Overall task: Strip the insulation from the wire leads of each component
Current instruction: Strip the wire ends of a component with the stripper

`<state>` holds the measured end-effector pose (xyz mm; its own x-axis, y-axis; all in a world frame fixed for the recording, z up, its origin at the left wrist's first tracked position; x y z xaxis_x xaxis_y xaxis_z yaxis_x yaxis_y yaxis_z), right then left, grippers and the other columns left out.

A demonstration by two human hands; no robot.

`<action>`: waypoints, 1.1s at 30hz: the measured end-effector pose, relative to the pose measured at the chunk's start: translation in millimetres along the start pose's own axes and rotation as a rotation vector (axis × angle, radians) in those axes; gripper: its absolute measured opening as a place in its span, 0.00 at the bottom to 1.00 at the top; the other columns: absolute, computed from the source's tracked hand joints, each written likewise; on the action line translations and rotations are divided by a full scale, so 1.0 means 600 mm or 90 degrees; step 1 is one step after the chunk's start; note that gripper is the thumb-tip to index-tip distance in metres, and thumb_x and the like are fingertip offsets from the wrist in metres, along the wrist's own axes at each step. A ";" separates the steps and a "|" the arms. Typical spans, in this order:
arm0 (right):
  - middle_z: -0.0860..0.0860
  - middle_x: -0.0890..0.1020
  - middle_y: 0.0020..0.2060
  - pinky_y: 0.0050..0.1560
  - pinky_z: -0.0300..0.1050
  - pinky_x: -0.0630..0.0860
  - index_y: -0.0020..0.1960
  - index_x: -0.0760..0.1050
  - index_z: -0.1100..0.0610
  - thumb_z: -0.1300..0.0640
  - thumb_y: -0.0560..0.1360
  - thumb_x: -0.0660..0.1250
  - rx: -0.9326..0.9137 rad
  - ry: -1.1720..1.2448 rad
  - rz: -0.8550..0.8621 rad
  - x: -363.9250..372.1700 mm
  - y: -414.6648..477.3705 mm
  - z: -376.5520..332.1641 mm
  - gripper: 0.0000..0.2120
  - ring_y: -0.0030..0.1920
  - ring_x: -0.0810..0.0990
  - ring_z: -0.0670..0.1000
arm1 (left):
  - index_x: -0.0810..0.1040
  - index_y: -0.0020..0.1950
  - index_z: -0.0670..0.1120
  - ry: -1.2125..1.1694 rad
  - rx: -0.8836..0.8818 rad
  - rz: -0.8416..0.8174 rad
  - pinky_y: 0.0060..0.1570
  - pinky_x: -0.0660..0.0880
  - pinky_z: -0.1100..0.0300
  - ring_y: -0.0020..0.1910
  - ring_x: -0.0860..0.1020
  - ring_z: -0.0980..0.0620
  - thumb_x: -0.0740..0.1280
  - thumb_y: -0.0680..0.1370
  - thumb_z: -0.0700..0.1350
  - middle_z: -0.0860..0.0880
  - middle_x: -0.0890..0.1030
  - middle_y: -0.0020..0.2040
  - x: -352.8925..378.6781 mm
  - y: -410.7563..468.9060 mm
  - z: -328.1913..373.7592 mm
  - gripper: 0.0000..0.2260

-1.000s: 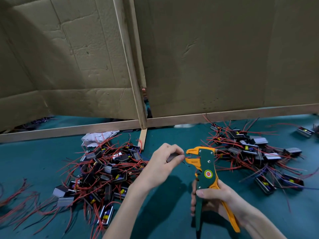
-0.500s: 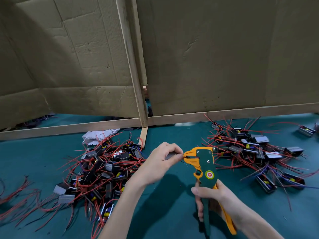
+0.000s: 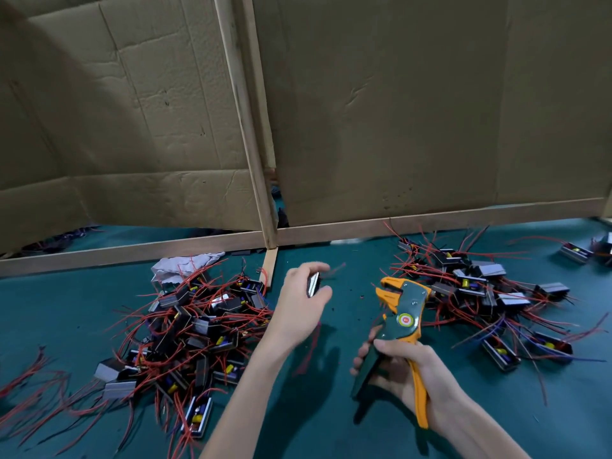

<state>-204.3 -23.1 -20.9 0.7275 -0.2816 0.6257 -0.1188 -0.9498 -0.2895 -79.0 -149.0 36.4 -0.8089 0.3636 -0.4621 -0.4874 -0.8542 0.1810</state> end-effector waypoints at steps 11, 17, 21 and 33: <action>0.64 0.77 0.41 0.35 0.55 0.81 0.51 0.73 0.65 0.68 0.66 0.62 0.054 0.080 0.026 -0.012 0.012 -0.003 0.13 0.36 0.81 0.62 | 0.42 0.78 0.55 -0.325 -0.073 -0.331 0.73 0.56 0.50 0.76 0.52 0.50 0.66 0.76 0.35 0.54 0.41 0.77 0.195 0.078 0.186 0.42; 0.64 0.78 0.35 0.39 0.58 0.81 0.43 0.74 0.66 0.68 0.65 0.64 0.066 0.096 0.037 -0.022 0.018 -0.002 0.07 0.36 0.80 0.62 | 0.61 0.75 0.45 0.256 -0.025 -0.211 0.61 0.70 0.54 0.66 0.71 0.41 0.59 0.77 0.40 0.40 0.69 0.70 0.106 0.107 0.102 0.25; 0.64 0.78 0.36 0.39 0.58 0.80 0.45 0.74 0.66 0.68 0.65 0.65 0.069 0.061 0.031 -0.024 0.020 0.000 0.08 0.36 0.80 0.63 | 0.66 0.68 0.43 0.625 -0.271 -0.053 0.61 0.69 0.50 0.65 0.71 0.41 0.60 0.77 0.43 0.40 0.71 0.66 -0.011 0.117 -0.015 0.20; 0.64 0.78 0.36 0.39 0.59 0.80 0.45 0.73 0.67 0.69 0.68 0.63 0.078 0.017 0.017 -0.020 0.016 0.001 0.06 0.35 0.80 0.63 | 0.73 0.62 0.43 0.588 -0.332 -0.006 0.57 0.73 0.50 0.60 0.73 0.40 0.61 0.76 0.44 0.42 0.76 0.60 -0.075 0.106 -0.120 0.15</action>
<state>-213.8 -29.1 -31.5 0.7071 -0.3122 0.6345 -0.0536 -0.9183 -0.3921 -49.9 -246.4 6.0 -0.1349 0.1345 -0.9817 -0.1133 -0.9863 -0.1195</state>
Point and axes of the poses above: each hand's wrist, its own y-axis towards the middle knuckle, its own x-axis out of the palm, z = x × y, the point moved 2 cm from there along y, towards the middle knuckle
